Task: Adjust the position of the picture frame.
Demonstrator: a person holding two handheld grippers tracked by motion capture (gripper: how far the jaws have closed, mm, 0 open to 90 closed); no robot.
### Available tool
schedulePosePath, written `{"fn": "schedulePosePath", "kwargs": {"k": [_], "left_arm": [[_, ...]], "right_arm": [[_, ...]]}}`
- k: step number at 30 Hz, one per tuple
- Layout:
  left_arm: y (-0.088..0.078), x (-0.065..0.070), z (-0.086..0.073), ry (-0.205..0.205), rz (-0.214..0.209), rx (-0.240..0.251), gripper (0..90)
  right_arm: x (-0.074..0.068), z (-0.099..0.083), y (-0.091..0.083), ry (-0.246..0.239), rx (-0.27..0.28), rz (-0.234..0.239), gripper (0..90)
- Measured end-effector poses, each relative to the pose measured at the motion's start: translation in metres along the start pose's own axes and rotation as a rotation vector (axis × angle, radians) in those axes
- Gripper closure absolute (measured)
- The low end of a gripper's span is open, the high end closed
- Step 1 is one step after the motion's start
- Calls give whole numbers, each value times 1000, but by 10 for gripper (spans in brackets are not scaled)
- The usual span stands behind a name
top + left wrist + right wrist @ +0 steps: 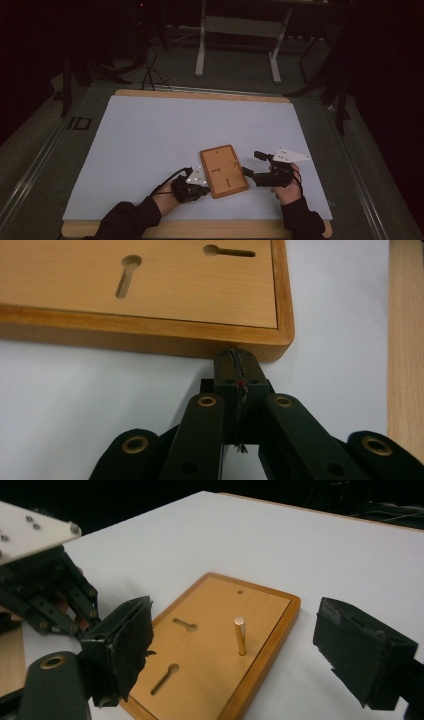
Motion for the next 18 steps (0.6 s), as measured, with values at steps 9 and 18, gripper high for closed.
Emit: {"fn": "schedulePosePath", "kwargs": {"k": [9, 18], "left_arm": [[17, 5, 20, 24, -23, 6, 900], [15, 3, 28, 30, -21, 32, 899]], "right_arm": [[5, -2, -10, 15, 19, -16, 157], [6, -4, -14, 20, 20, -17, 157]]}}
Point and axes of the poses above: each handheld gripper's, and its own axes: y roughly forward along the jaws, z roughly out of its top, x roughly to its right, the point moved 4 cm from there along y, roughly forward along the jaws, and after that the axes turned 15 degrees about y, right-handed, at the moved point
